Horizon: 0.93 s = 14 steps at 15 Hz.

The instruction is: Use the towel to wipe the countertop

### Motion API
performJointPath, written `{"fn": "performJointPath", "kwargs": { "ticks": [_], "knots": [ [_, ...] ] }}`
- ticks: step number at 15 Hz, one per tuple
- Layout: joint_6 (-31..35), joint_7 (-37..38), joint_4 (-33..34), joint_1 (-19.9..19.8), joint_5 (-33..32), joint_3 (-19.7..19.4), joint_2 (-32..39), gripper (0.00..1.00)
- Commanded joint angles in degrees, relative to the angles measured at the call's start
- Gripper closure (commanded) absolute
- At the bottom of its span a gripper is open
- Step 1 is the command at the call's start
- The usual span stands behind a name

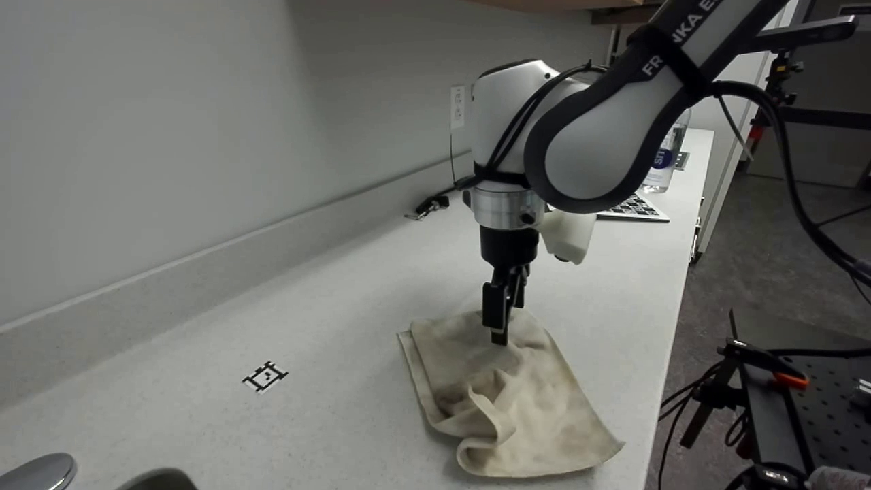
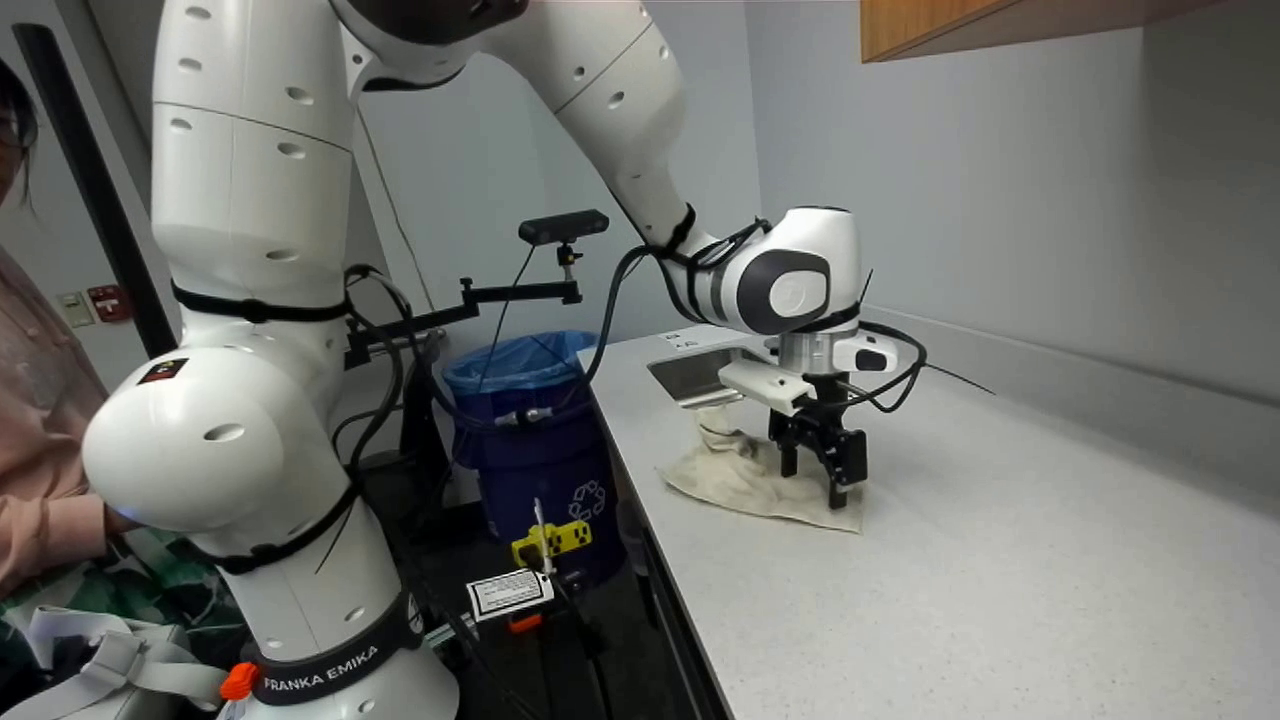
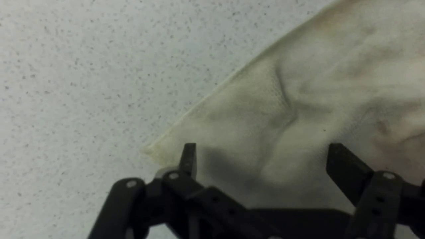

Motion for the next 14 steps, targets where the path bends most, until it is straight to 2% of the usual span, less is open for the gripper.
{"fn": "performJointPath", "kwargs": {
  "ticks": [1, 3, 4, 5, 7, 14],
  "knots": [
    [2.5, -1.5, -0.6, -1.1, 2.7, -0.2, 0.8, 0.00],
    [2.9, -1.8, -0.7, -1.7, 4.1, 0.0, 1.2, 0.00],
    [2.9, -2.0, -0.6, -1.9, 4.7, 0.1, 1.4, 0.06],
    [2.8, -2.0, -0.6, -2.0, 5.1, 0.1, 1.6, 0.27],
    [3.1, -2.2, -0.5, -2.3, 6.2, 0.2, 1.6, 0.32],
    [4.5, -3.3, -0.6, -2.9, 9.7, 0.8, -0.1, 0.85]
  ]
}}
